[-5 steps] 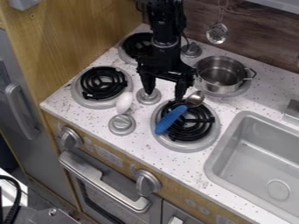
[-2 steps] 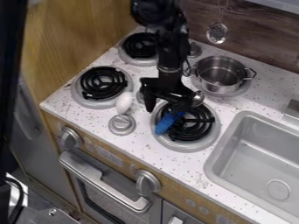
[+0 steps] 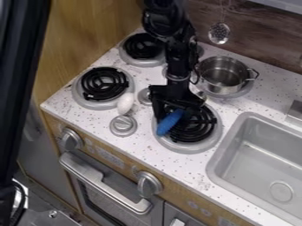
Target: Moved the blue spoon and put it on the left burner
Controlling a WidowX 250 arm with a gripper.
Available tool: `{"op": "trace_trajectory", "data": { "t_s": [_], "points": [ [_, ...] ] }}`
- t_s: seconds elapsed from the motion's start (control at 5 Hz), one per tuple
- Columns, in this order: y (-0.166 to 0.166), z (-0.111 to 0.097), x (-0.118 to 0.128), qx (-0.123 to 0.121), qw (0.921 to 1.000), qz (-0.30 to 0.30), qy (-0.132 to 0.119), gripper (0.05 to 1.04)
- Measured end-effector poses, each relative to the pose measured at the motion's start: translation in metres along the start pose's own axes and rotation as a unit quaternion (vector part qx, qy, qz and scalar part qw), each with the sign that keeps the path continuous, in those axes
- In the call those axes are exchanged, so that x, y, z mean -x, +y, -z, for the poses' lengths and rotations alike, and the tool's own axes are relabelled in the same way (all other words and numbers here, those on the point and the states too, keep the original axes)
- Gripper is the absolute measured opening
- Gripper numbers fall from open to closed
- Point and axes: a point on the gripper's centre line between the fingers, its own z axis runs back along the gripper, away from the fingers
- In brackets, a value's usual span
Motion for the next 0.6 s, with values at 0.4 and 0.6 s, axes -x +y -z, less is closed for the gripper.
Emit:
{"op": "trace_trajectory", "data": {
  "t_s": [0.4, 0.6],
  "points": [
    [0.001, -0.001, 0.002, 0.002, 0.9999, 0.004, 0.012, 0.859],
    [0.004, -0.012, 0.004, -0.005, 0.9999, 0.014, 0.006, 0.838]
  ]
}}
